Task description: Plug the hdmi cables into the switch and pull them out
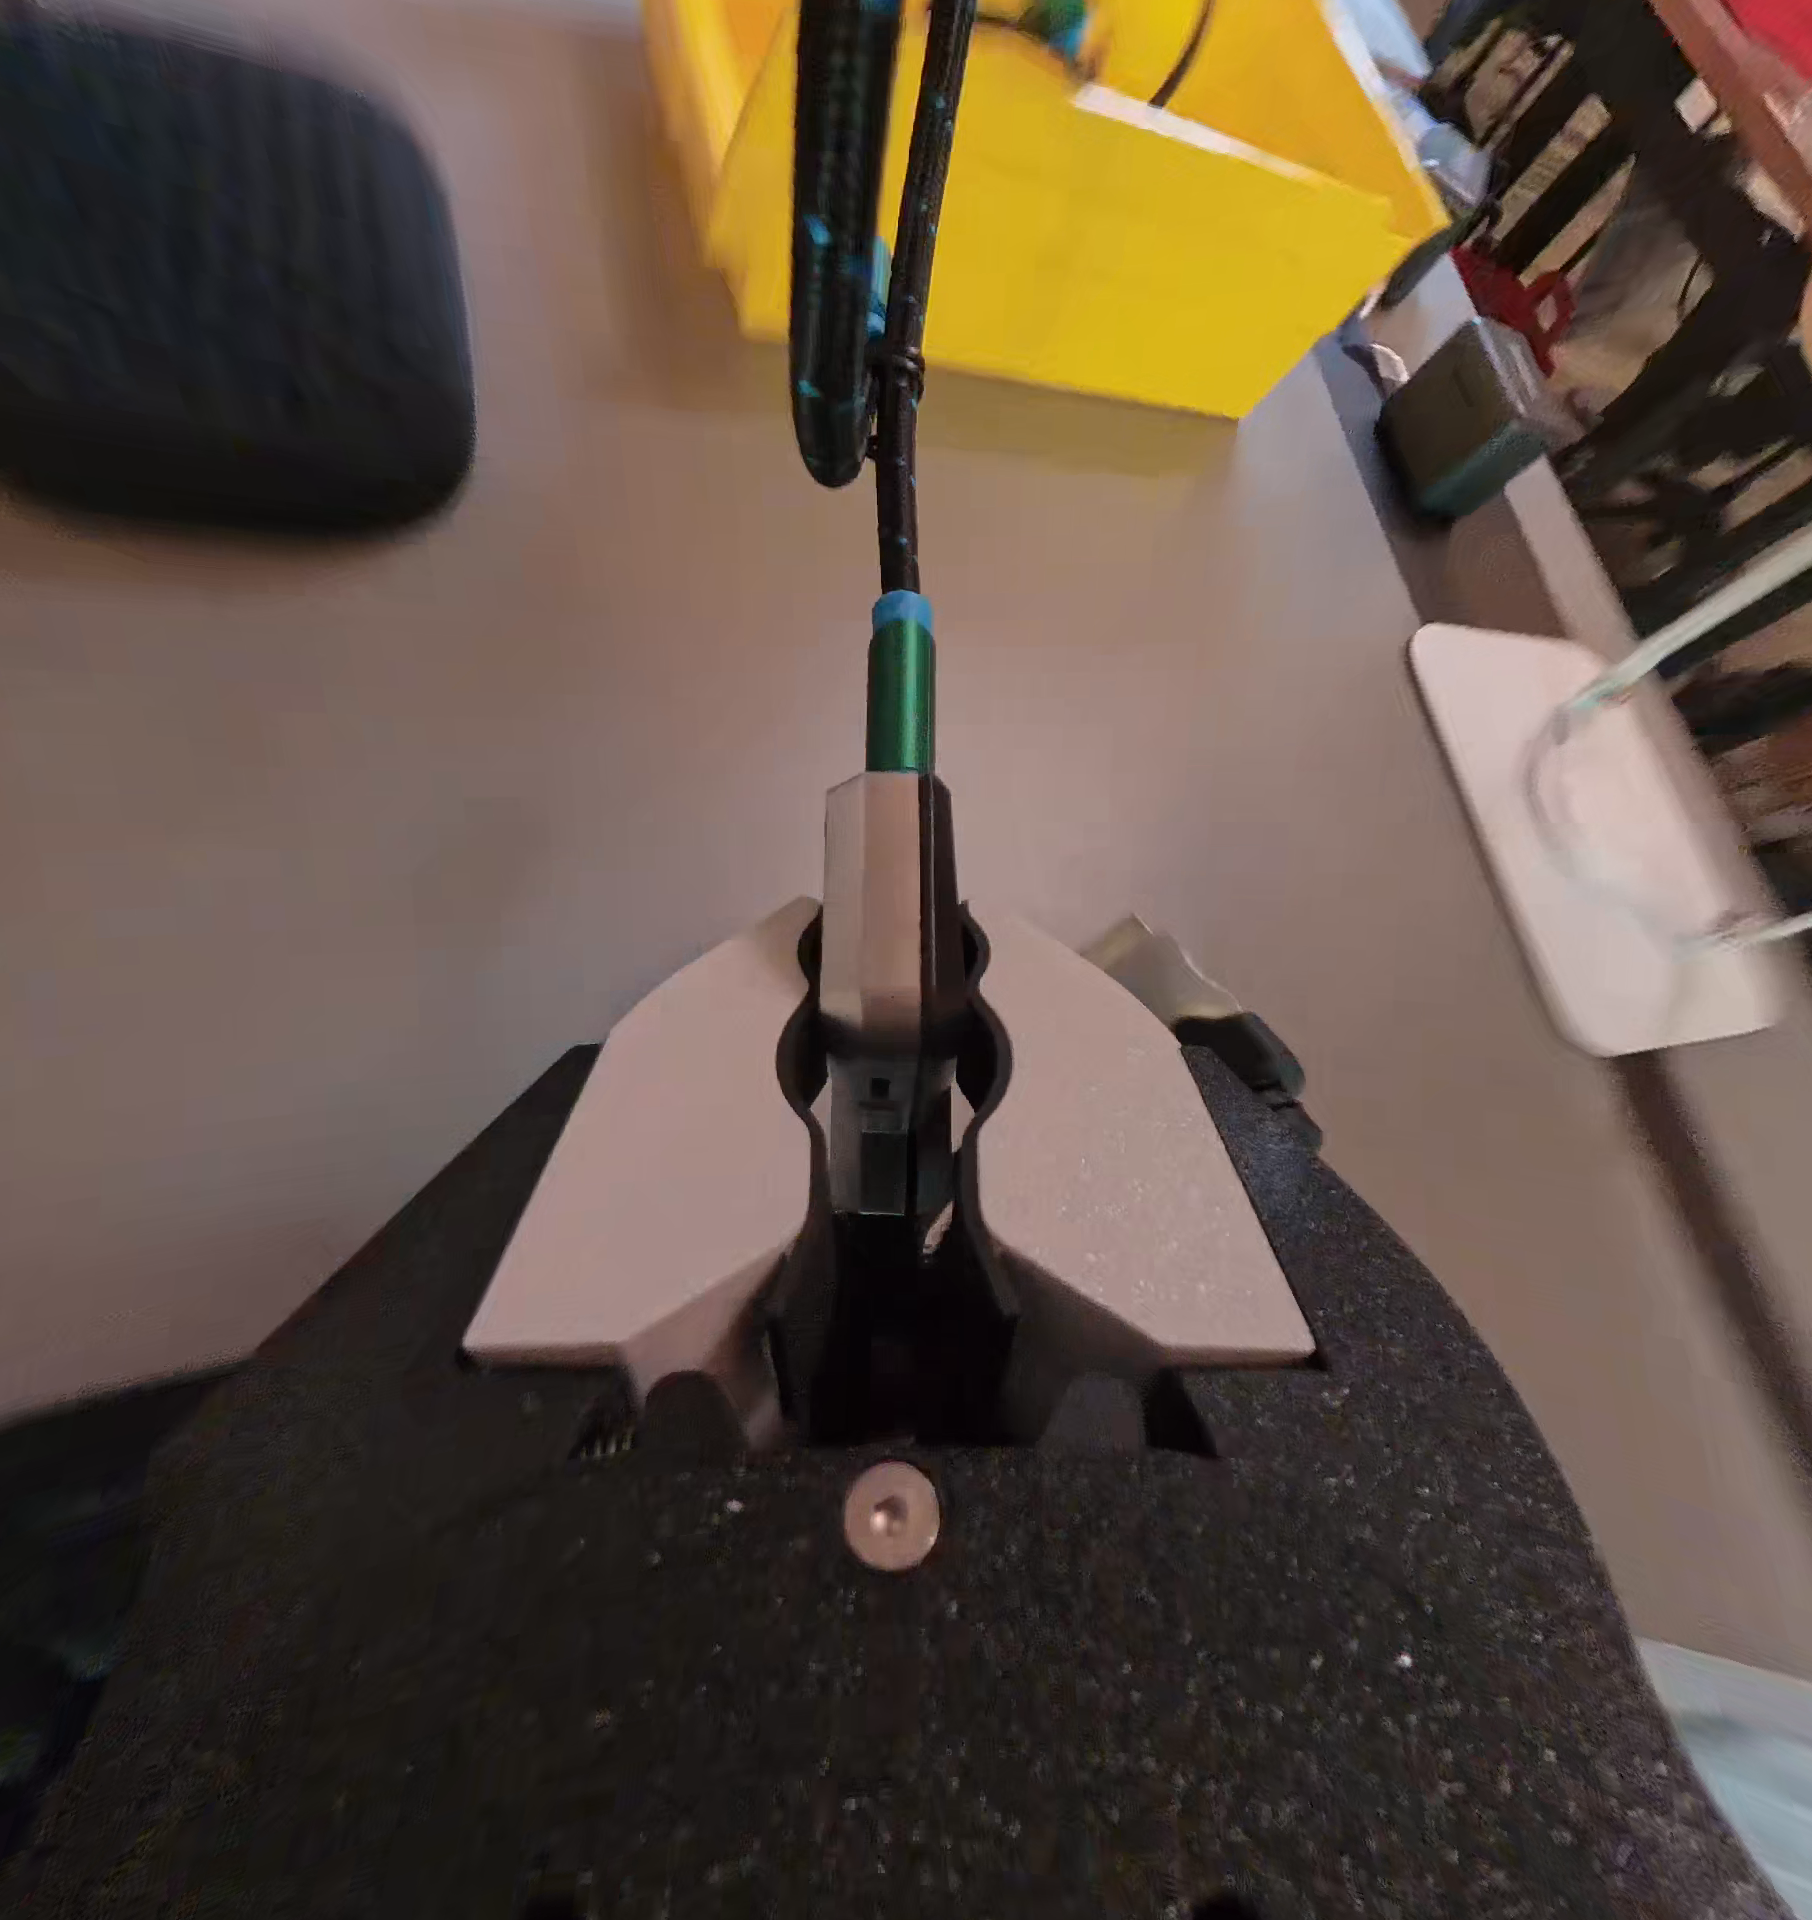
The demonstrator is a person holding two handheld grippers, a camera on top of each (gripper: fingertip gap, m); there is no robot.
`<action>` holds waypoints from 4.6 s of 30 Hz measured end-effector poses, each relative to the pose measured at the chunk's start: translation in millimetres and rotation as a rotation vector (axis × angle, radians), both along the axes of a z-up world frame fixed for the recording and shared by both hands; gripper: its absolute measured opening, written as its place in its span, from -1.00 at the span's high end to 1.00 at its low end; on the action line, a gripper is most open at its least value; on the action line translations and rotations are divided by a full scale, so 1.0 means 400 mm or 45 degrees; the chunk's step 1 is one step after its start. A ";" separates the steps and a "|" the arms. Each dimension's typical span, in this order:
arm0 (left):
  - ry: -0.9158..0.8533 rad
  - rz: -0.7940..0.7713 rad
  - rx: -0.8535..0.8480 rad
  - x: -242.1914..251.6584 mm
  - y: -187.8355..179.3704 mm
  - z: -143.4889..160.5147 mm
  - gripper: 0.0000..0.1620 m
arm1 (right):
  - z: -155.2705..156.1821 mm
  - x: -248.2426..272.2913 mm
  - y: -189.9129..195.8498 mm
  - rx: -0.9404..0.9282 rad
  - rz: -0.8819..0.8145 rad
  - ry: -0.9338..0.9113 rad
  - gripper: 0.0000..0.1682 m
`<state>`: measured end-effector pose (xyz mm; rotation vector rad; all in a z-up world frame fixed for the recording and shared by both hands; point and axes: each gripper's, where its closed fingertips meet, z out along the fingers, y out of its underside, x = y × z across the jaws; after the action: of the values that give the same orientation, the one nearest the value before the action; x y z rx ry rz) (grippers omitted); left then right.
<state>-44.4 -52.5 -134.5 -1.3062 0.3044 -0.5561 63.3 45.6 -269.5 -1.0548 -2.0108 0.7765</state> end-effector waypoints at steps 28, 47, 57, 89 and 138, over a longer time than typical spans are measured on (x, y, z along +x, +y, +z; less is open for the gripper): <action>0.191 0.491 -0.378 -0.143 -0.121 -0.133 0.50 | 0.094 -0.026 -0.020 -1.425 0.198 0.452 0.75; 1.557 -0.184 -0.528 -0.482 -0.010 -0.313 0.35 | 0.088 -0.014 -0.030 -1.410 0.246 0.445 0.75; 1.513 -0.351 -0.281 -0.439 0.040 -0.343 0.72 | 0.074 -0.023 -0.041 -1.421 0.275 0.388 0.75; 1.641 0.125 -0.841 0.129 0.083 -0.489 0.74 | 0.062 0.056 -0.069 -1.336 0.159 -0.030 0.75; 1.657 0.087 -0.459 0.219 0.075 -0.360 0.76 | -0.022 0.043 -0.154 -1.394 0.212 -0.577 0.75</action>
<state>43.2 -22.6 -278.7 -1.8855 1.2545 0.4082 80.6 -15.9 -278.3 -1.7769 -2.0155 1.9937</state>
